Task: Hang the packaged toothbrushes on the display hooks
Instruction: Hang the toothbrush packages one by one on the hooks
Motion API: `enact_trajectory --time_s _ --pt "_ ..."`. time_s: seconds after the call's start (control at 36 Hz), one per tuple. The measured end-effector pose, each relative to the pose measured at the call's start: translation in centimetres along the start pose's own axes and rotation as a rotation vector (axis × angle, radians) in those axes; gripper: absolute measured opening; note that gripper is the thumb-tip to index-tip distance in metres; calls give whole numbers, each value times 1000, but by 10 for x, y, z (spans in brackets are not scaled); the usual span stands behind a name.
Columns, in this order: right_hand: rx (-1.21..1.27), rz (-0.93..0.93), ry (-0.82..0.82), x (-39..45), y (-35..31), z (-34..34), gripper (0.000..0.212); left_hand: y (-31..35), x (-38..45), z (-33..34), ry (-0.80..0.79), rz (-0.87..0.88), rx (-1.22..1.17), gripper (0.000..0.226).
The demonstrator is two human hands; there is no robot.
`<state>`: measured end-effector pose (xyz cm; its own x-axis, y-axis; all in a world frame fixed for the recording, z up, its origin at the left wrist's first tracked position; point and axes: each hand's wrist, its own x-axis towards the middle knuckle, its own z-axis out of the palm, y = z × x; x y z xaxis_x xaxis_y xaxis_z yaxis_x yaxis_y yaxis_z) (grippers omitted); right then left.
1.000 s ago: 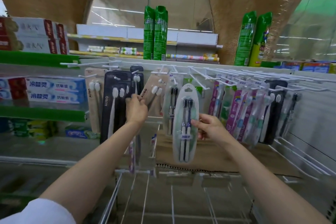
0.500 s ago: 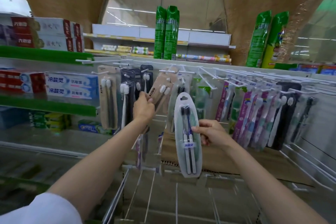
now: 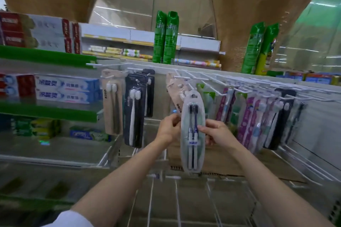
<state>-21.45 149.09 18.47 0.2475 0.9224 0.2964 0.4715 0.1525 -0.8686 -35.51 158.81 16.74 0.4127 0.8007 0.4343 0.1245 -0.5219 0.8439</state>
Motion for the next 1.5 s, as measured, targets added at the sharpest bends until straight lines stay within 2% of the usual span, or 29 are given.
enact_trajectory --time_s 0.08,0.17,0.39,0.61,0.83,1.03,1.19,1.36,1.5 --pt "-37 6 48 -3 -3 3 10 -1 -1 -2 -27 22 8 3" --pt "-89 18 70 -6 -6 5 10 -4 0 -5 -23 40 51 13" --pt "-106 42 78 -6 -12 10 11 -6 1 -15 13 63 248 14" --pt "-148 77 41 -11 -14 13 12 -14 2 -27 31 -8 309 12" --pt "-128 86 -6 -25 -5 10 8 -20 -1 -38 62 -43 267 17" --pt "-102 70 -3 -28 -1 4 7 -20 -3 -37 94 -82 241 11" --pt "-81 68 -27 -29 0 -4 8 -17 -6 -38 112 -53 225 15" --pt "-79 19 -73 -31 1 -9 9 -14 -6 -31 259 -24 243 21" --pt "-24 -109 -17 -20 -10 -8 8 -6 -3 -27 314 -26 177 19"
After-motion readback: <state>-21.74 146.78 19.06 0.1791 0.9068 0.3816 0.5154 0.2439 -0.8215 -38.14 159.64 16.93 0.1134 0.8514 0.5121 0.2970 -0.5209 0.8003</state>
